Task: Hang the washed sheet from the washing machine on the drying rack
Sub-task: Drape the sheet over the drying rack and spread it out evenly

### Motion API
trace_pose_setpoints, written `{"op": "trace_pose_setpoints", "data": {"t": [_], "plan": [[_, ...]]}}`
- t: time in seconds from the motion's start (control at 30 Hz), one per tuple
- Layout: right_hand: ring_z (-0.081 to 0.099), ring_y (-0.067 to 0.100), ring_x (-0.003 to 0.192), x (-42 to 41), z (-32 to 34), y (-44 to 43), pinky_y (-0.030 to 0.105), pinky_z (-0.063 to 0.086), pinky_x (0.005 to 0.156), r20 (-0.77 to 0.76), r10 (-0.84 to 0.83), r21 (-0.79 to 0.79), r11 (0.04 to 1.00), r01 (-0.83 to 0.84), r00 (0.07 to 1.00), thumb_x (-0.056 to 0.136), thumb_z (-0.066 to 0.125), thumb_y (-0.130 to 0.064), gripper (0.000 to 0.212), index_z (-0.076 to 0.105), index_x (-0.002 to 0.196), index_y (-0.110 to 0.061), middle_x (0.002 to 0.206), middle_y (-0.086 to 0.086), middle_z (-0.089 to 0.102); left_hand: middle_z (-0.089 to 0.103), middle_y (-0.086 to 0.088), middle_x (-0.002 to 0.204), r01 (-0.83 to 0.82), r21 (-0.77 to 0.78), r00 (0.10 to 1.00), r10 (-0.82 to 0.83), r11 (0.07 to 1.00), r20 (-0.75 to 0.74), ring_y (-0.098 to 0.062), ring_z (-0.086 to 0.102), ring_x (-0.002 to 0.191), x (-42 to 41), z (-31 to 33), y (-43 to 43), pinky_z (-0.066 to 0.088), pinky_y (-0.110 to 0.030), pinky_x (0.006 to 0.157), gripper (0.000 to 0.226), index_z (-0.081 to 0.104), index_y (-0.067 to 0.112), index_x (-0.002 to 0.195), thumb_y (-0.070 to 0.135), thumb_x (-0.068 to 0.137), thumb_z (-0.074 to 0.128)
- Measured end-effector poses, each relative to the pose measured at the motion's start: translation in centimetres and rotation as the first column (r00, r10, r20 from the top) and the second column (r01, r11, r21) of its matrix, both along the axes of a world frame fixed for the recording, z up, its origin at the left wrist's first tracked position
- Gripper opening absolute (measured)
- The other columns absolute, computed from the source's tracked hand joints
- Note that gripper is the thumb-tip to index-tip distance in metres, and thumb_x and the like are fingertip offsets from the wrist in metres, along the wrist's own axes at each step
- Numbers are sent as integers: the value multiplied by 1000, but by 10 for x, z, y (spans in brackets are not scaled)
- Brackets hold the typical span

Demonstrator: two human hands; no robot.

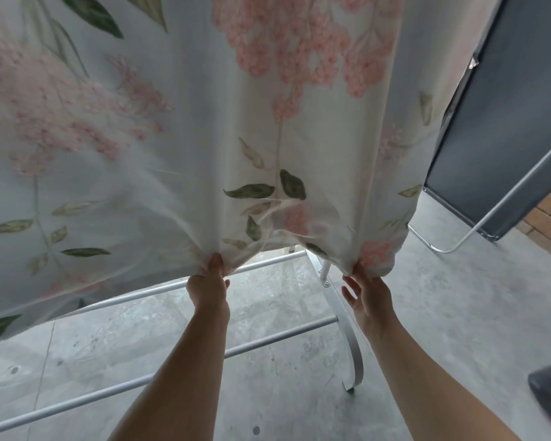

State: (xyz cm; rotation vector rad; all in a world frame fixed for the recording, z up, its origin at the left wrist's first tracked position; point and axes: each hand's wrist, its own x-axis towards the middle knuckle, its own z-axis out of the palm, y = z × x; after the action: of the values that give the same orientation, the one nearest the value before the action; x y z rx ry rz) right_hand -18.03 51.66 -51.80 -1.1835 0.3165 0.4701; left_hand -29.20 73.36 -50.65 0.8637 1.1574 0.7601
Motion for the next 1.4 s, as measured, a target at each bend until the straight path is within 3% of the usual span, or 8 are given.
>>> {"op": "trace_pose_setpoints", "data": {"t": [0.13, 0.3, 0.53, 0.67, 0.93, 1.13, 1.27, 1.4], "plan": [[59, 18, 97, 4, 2, -6, 37, 45, 90, -18, -118, -46, 992, 117, 993, 92, 60, -15, 9, 58, 99, -18, 97, 1, 62, 62, -6, 103, -67, -124, 995, 76, 990, 64, -19, 60, 94, -12, -2, 4, 51, -29, 75, 13, 59, 13, 95, 26, 92, 61], [59, 20, 102, 7, 6, -10, 40, 41, 92, -47, -37, 77, 996, 41, 998, 93, 58, -19, 12, 56, 104, -20, 106, 2, 63, 66, -1, 114, 339, -181, 878, -241, 923, 414, -19, 60, 109, -11, 3, -8, 45, -41, 94, 33, 55, 19, 122, 18, 89, 61], [61, 20, 100, 16, 0, -29, 37, 46, 88, -16, -137, -156, 979, 133, 990, 92, 59, -19, 20, 55, 110, -12, 103, 4, 63, 66, -2, 89, 131, -159, 985, -111, 979, 129, -17, 65, 82, -6, -2, -11, 51, -38, 85, 7, 58, 13, 93, 9, 89, 63], [61, 21, 99, 13, -1, -28, 37, 45, 89, -31, -137, -184, 974, 129, 990, 93, 59, -21, 20, 52, 110, -12, 98, 2, 64, 63, -2, 82, 26, -179, 995, -8, 984, 101, -16, 64, 72, -1, -3, -13, 59, -24, 62, 3, 57, 12, 91, 12, 93, 60], [58, 22, 100, -2, -1, -22, 39, 42, 88, -184, -18, -121, 993, -4, 983, 95, 55, -32, 23, 57, 105, -12, 109, 4, 64, 62, -10, 108, 250, -290, 964, -210, 924, 161, -29, 60, 102, 4, -1, -22, 50, -36, 78, 26, 57, 10, 107, 31, 93, 59], [56, 27, 106, -32, 12, -5, 40, 41, 94, -317, -40, 58, 996, 62, 947, 99, 45, -32, 32, 49, 120, -8, 103, 6, 63, 60, -15, 116, 612, -403, 753, -658, 681, 31, -32, 64, 100, 3, 17, -17, 57, -39, 72, 77, 50, 6, 118, 72, 79, 48], [61, 24, 97, -41, 61, -1, 41, 42, 89, -372, -38, 121, 989, 89, 928, 98, 47, -28, 29, 55, 119, -10, 113, 9, 63, 69, -17, 106, 735, -404, 484, -839, 544, -250, -33, 69, 90, -5, 66, -7, 57, -41, 74, 71, 62, 0, 108, 64, 90, 38], [61, 26, 107, -49, 145, 2, 40, 45, 85, -359, 21, 235, 970, 69, 933, 98, 46, -30, 32, 55, 123, -12, 118, 9, 66, 72, -12, 102, 813, -279, 471, -859, 511, -201, -29, 70, 91, -4, 151, -5, 57, -40, 76, 55, 64, 7, 105, 53, 96, 36]]}}
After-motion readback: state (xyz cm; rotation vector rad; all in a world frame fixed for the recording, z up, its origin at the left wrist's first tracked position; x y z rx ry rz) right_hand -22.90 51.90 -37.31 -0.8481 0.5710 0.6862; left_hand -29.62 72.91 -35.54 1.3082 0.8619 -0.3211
